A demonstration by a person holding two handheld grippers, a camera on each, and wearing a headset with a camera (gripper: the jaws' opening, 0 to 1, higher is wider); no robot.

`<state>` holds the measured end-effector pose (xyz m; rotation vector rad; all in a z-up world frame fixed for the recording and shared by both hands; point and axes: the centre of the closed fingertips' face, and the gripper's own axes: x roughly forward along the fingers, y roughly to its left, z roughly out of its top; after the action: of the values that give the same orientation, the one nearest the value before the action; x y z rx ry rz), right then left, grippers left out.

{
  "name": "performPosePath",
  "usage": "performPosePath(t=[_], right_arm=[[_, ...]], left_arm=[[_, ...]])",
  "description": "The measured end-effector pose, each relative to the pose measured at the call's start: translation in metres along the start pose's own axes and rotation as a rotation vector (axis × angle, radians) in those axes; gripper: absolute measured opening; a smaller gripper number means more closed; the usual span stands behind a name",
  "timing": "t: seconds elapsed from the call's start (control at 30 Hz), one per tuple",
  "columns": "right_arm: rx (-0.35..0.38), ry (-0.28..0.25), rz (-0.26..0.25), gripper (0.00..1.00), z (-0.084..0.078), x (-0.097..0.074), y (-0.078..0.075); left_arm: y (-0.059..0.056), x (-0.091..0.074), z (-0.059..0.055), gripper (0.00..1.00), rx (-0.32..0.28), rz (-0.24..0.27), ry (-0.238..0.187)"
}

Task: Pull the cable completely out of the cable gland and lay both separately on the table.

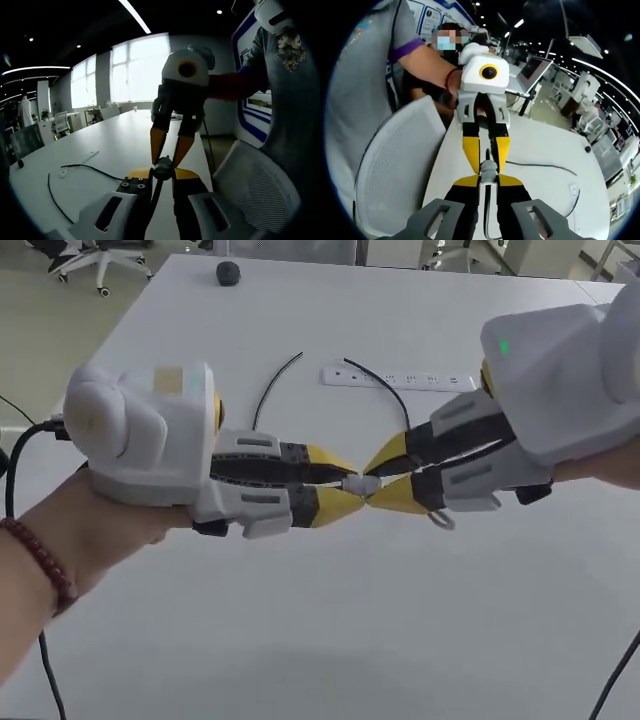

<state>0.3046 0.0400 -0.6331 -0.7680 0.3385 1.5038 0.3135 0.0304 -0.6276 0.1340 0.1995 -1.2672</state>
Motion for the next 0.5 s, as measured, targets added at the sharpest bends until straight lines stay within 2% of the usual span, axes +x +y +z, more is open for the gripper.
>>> performPosePath(t=[0.07,0.2,0.27,0.3,0.37,0.5], right_arm=[[-0.010,0.000,-0.010,0.07,-0.001,0.000,-0.002],[-0.047,-0.001,-0.025,0.06,-0.002,-0.001,-0.003],[-0.049,-0.002,-0.029,0.06,-0.001,0.000,-0.004],[-0.075,-0.005,-0.043,0.06,-0.001,-0.001,-0.006],[-0.076,-0.009,-0.045,0.06,-0.003,0.000,-0.009],[-0.109,-0.017,-0.074,0.06,-0.001,-0.001,-0.012]], left_arm=[[0.002,0.001,0.000,0.16,0.000,0.010,0.001],[0.004,0.001,0.001,0.16,-0.078,0.012,-0.008],[0.005,0.001,0.001,0.16,-0.087,0.013,-0.007],[0.006,0.001,0.001,0.16,-0.095,0.018,-0.009],[0.007,0.001,0.002,0.16,-0.158,0.016,-0.012],[0.011,0.001,0.004,0.16,-0.189,0.026,-0.019]])
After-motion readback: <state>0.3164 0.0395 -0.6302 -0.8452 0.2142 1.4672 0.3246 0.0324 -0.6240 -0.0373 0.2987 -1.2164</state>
